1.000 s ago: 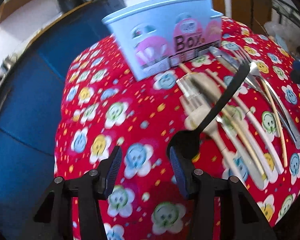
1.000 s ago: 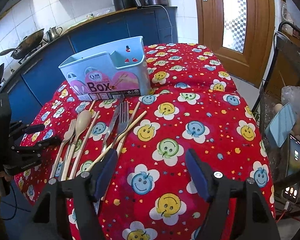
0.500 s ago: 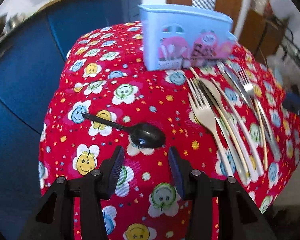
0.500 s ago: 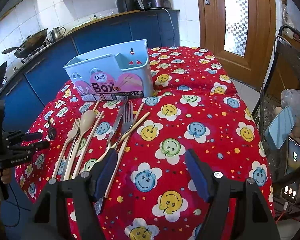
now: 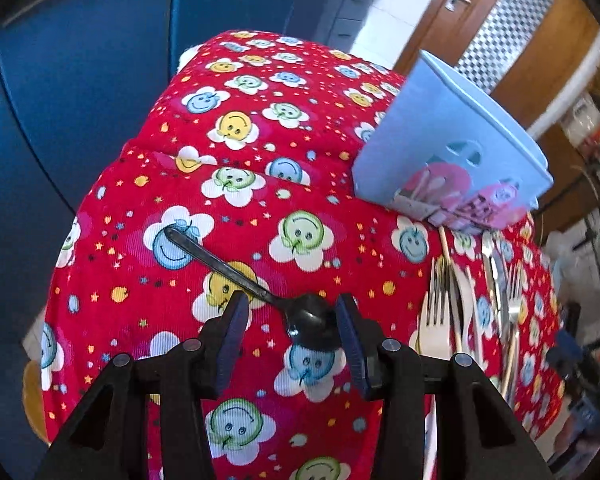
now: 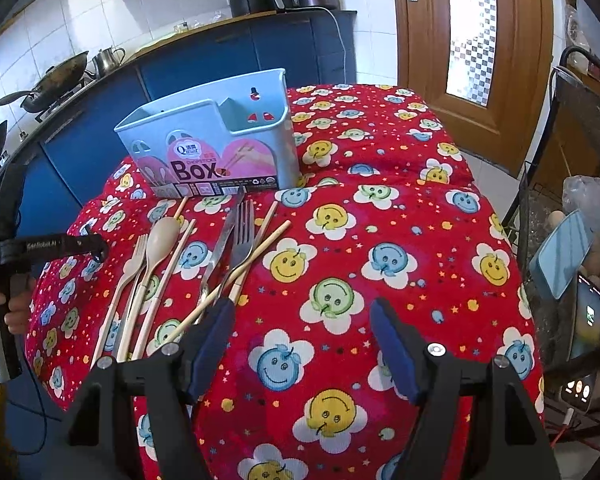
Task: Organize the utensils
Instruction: 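Grasp the black spoon handle with the left tool while the right tool reaches toward utensils, then carry the black spoon into the blue box with the left tool while the right tool carries a silver fork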
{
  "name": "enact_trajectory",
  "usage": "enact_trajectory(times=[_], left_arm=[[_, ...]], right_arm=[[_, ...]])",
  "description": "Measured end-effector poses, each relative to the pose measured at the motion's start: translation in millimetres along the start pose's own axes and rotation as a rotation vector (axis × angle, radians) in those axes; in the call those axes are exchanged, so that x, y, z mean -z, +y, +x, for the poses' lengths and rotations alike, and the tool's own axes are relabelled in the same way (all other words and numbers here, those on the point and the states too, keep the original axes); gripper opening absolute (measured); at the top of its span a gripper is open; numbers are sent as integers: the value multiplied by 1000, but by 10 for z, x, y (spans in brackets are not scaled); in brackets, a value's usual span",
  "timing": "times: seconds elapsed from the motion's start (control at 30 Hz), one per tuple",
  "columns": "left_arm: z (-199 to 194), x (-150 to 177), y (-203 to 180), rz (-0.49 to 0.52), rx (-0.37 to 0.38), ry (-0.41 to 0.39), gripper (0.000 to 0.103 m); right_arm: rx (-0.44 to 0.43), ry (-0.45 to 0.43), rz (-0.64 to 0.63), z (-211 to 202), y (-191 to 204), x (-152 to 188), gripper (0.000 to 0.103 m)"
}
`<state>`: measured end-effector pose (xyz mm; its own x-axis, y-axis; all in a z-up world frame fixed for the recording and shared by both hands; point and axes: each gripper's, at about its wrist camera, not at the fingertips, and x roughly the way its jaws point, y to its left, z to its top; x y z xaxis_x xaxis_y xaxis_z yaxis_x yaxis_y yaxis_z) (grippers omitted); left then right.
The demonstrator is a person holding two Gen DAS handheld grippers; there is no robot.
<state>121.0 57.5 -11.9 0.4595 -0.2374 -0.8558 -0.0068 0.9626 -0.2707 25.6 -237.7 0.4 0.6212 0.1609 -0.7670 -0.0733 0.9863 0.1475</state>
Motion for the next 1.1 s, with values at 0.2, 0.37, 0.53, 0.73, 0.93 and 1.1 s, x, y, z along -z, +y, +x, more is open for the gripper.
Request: enact_trajectory(times=[0.2,0.37,0.53,0.73,0.93,1.1], left_arm=[[58,-152,176,-90,-38,-9,46],[136,-296,240,-120,-25,9,34],[170,-326,236,-101,-25,7,12],[166,-301,129,-11,-51,-42,8],[41,-226,39,47,4,-114,2],[-30,-161,-78,133,10,-157,2]], right_arm=[[-9,9,-2,51,-16,-70,73],[-25,21,7,128,-34,-158,65],[-64,56,42,266,-88,-224,61],[-130,109,135,471,-187,-296,49],[-196,103,183,511,-150,-401,39],[-192,103,85,552,78,-496,39]])
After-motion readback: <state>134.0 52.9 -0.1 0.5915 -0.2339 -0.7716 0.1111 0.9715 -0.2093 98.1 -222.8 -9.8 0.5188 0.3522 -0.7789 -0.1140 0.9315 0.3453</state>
